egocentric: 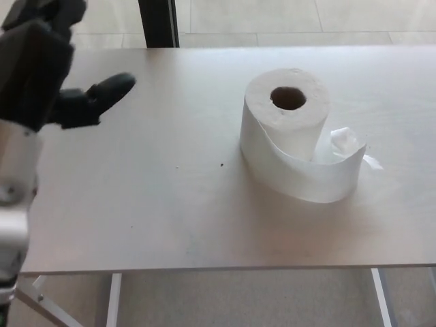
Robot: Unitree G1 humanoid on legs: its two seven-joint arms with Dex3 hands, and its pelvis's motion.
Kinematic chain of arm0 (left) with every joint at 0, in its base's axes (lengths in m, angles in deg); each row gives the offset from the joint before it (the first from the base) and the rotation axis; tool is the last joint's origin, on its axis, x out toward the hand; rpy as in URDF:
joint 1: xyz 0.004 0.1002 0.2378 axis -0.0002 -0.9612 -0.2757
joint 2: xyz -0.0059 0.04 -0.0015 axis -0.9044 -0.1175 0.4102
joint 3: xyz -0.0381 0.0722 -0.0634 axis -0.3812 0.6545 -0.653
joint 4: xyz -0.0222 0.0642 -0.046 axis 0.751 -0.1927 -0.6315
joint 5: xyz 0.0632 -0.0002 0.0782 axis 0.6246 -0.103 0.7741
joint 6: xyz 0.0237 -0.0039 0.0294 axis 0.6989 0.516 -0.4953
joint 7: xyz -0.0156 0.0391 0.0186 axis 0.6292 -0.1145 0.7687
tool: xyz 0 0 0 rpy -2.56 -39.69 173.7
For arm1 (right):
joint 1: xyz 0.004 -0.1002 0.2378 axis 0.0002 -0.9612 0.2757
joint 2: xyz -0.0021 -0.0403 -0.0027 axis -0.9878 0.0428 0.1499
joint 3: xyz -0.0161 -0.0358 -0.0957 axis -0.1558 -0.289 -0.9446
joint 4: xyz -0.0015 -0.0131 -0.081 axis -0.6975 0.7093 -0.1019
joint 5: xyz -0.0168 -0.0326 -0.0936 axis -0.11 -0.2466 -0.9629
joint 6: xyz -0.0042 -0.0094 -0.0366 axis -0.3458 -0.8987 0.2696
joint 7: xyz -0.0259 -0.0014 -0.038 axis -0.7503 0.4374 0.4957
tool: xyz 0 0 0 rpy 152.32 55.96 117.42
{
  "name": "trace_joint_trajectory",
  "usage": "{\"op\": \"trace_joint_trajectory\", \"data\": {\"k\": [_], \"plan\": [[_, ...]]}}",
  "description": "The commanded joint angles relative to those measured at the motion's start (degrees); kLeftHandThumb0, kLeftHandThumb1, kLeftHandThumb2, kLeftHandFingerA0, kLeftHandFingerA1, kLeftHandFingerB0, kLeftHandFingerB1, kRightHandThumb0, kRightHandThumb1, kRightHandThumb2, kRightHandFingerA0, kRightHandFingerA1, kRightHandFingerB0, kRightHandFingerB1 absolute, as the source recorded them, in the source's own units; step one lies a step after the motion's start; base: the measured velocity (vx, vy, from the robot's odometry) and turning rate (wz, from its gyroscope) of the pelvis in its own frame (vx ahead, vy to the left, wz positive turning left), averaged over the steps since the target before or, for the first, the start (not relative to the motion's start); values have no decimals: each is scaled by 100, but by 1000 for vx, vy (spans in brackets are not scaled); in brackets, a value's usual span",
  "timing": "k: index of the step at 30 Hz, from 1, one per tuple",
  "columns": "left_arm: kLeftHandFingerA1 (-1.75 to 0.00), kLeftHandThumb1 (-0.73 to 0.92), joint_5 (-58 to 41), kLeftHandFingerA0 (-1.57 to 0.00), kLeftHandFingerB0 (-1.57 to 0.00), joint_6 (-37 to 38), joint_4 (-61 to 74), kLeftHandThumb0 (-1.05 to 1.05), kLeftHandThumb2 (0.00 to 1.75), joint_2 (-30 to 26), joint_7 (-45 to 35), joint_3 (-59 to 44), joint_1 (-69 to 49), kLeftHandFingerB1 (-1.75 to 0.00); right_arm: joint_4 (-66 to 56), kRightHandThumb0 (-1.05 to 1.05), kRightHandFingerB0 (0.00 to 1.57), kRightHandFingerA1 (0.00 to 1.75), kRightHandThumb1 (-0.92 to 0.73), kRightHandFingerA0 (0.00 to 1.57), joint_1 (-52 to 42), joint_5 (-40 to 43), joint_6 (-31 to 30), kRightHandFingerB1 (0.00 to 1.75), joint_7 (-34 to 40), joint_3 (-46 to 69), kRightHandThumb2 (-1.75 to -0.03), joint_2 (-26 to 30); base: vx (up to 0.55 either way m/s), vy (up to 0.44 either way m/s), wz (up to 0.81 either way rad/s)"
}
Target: A toilet paper roll is kept in the middle of the desk infront of the robot. The robot places its left hand on the top of the toilet paper roll to hold it still and uses its right hand to tear off a piece of toilet paper from it and hands the paper to a person
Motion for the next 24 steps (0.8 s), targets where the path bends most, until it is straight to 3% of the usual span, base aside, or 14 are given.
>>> {"op": "trace_joint_trajectory", "data": {"k": [1, 3, 7, 9, 10, 11, 12, 13, 15, 17, 18, 19, 20, 24], "plan": [[0, 72, -4675, 0, 0, 260, -903, -53, 61, 922, -1231, -5847, -4487, 0, 955, -89, 2, 24, -64, 0, -2722, 1098, 664, 9, -846, 4742, -97, -839, 0, 0, 0], [0, 71, -4720, 0, 0, 853, -2661, -56, 61, 645, -961, -6083, -4436, 0, 1442, -85, 5, 20, -63, 0, -3092, 1064, 1053, 7, -529, 4757, -94, -1040, 0, 0, 0], [0, 68, -4753, 0, 0, 940, -3706, -62, 60, 589, -658, -6206, -4367, 0, 1911, -82, 6, 20, -60, 0, -3162, 1369, 1426, 6, -383, 4821, -91, -1268, 0, 0, 0], [-8, 64, -4691, 0, 0, 860, -4600, -65, 65, 430, -489, -6239, -4272, 0, 2334, -74, 7, 24, -60, 0, -3168, 1402, 1593, 15, -155, 4654, -93, -1387, 0, 0, 0], [-5, 65, -4553, 0, 0, 819, -5016, -63, 66, 332, -302, -6185, -4206, 0, 2540, -66, 0, 32, -60, 0, -3145, 1417, 1684, 23, -43, 4612, -95, -1413, 0, 0, 0], [-6, 67, -4447, 0, 0, 788, -5103, -62, 66, 323, -177, -6146, -4219, 0, 2671, -72, 2, 22, -58, 0, -3123, 1423, 1789, 17, 31, 4587, -89, -1427, 0, 0, 0], [-18, 72, -4229, 0, 0, 528, -5044, -58, 64, 331, 65, -6094, -4290, 0, 2930, -73, 0, 26, -66, 0, -3196, 1306, 2058, 18, 146, 4419, -98, -1435, 0, 0, 0], [-15, 74, -3931, 0, 0, 96, -4845, -55, 66, 380, 350, -6010, -4404, 0, 3298, -77, 0, 25, -66, 0, -3336, 1141, 2415, 13, 237, 4184, -97, -1431, 0, 0, 0], [-6, 75, -3739, 0, 0, -78, -4634, -53, 67, 553, 362, -5889, -4600, 0, 3828, -75, 0, 24, -65, 0, -3350, 1192, 2650, 13, 158, 4107, -95, -1357, 0, 0, 0], [-16, 79, -3325, 0, 0, -242, -4807, -57, 66, 464, 419, -5605, -4763, 0, 4054, -73, 0, 26, -65, 0, -3397, 1156, 2762, 16, 153, 3992, -96, -1334, 0, 0, 0], [-19, 79, -3119, 0, 0, -59, -5652, -60, 66, 202, 450, -5337, -4748, 0, 4286, -63, 2, 43, -58, 1, -3347, 1288, 2654, 30, 62, 4042, -95, -1320, 0, 0, 0], [-17, 78, -3000, 0, 0, 31, -6261, -59, 65, 2, 469, -5183, -4716, -2, 4490, -62, 2, 45, -58, 1, -3312, 1374, 2622, 28, -18, 4049, -96, -1301, 0, 0, 0], [-34, 53, -2915, 0, 0, 26, -6647, -69, 85, -123, 449, -5070, -4734, -13, 4610, -60, 0, 45, -60, 0, -3327, 1405, 2529, 27, -139, 3983, -97, -1299, 0, 0, 0], [-36, 55, -2855, 0, 0, 15, -6633, -72, 89, -92, 254, -4944, -4911, -18, 4865, -57, 0, 43, -62, 0, -3439, 1256, 2409, 28, -396, 3602, -97, -1212, 0, 0, 0]]}}
